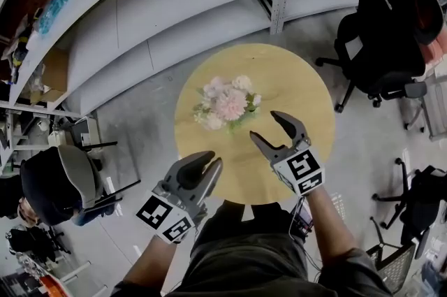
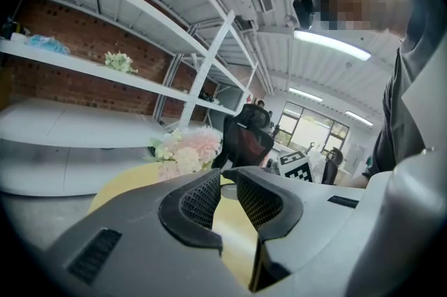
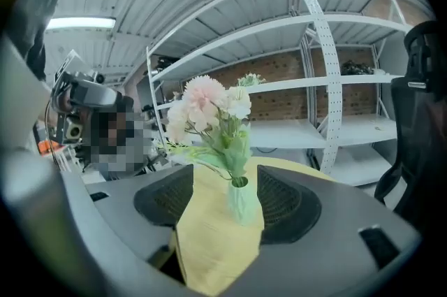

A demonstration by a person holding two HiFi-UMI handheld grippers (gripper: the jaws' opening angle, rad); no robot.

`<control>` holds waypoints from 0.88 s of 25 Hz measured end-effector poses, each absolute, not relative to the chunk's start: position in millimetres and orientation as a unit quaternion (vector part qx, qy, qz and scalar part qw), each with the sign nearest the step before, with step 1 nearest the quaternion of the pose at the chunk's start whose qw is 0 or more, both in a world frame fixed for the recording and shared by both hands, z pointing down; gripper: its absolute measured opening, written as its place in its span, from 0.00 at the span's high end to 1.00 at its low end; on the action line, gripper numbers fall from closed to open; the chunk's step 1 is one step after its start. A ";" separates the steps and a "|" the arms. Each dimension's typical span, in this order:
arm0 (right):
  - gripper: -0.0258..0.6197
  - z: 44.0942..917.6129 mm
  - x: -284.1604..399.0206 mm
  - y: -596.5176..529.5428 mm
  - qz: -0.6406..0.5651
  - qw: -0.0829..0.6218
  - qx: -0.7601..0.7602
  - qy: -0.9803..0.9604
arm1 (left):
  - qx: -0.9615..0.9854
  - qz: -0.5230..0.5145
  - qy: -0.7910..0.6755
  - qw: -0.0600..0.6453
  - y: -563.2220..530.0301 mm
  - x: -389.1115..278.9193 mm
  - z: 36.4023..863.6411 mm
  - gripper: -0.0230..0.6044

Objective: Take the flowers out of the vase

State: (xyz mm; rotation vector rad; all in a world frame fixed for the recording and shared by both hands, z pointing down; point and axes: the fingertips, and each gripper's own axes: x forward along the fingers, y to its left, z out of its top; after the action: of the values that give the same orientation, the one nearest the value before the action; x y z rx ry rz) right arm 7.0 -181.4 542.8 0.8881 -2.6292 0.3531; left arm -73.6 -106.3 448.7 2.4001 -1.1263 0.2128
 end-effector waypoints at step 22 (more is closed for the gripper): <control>0.58 580.0 -45.3 -237.4 0.002 0.230 0.340 -0.912 | 0.865 0.106 -0.398 0.288 -127.3 -111.0 502.3 0.84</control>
State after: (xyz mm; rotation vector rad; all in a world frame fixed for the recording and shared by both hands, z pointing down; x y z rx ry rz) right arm -45.3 -237.4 580.0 0.9361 -2.5087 0.0047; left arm -111.0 -127.3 502.3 2.3086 -1.0630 0.2817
